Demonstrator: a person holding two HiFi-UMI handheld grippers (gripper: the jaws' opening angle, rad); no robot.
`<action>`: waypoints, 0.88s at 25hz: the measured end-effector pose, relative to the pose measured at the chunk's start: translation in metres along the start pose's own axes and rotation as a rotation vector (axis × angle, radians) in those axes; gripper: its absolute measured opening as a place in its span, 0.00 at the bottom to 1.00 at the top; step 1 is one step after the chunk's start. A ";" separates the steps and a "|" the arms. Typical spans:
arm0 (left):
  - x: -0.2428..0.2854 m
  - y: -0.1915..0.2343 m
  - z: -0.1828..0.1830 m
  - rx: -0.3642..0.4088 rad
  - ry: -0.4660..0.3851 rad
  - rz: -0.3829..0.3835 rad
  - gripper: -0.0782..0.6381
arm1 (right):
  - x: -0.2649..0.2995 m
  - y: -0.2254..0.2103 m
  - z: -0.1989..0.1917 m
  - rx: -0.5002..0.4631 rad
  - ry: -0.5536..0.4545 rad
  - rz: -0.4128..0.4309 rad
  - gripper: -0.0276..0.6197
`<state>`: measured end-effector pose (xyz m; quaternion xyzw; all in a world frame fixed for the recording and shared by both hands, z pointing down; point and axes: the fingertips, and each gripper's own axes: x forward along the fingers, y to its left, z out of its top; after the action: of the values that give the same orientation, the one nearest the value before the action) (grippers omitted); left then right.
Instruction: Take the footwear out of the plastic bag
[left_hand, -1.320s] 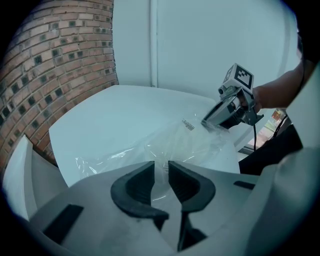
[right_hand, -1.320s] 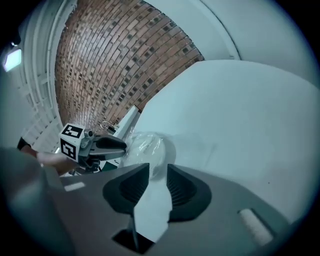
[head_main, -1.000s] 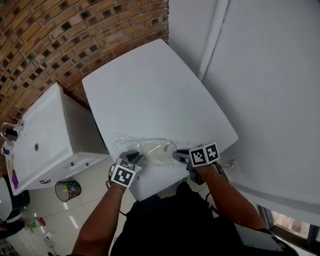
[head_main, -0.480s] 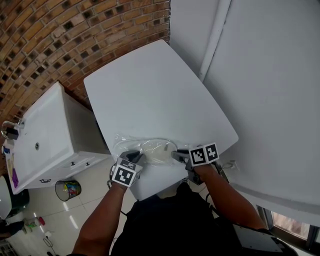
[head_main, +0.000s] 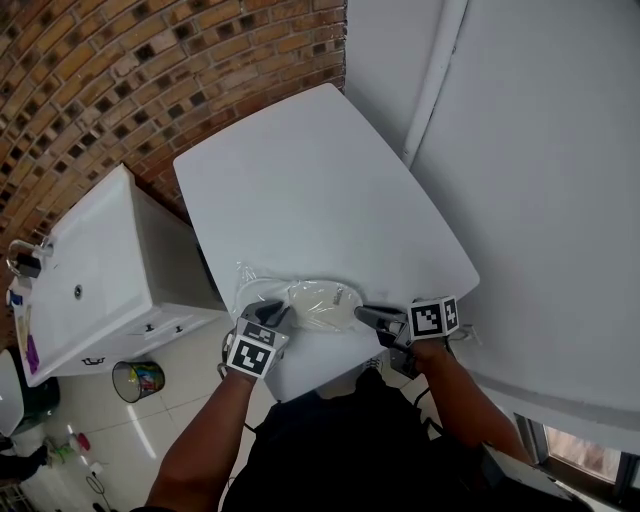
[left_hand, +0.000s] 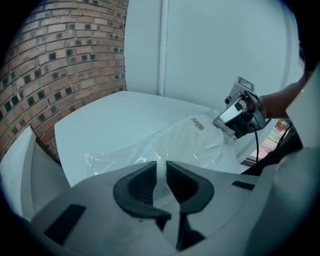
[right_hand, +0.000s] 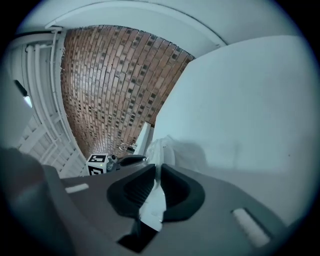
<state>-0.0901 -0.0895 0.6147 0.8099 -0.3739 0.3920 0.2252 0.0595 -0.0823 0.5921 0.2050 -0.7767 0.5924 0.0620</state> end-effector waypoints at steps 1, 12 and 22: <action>-0.001 0.000 0.003 0.004 -0.009 0.001 0.20 | -0.003 0.002 0.002 0.011 -0.015 0.015 0.10; 0.008 0.001 0.010 0.031 0.015 0.020 0.15 | -0.036 0.022 0.016 0.027 -0.140 0.111 0.09; 0.018 0.007 0.022 0.037 0.043 0.040 0.15 | -0.072 0.022 0.036 0.041 -0.251 0.127 0.09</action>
<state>-0.0776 -0.1155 0.6171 0.7976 -0.3778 0.4205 0.2103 0.1218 -0.0937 0.5376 0.2290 -0.7775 0.5806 -0.0773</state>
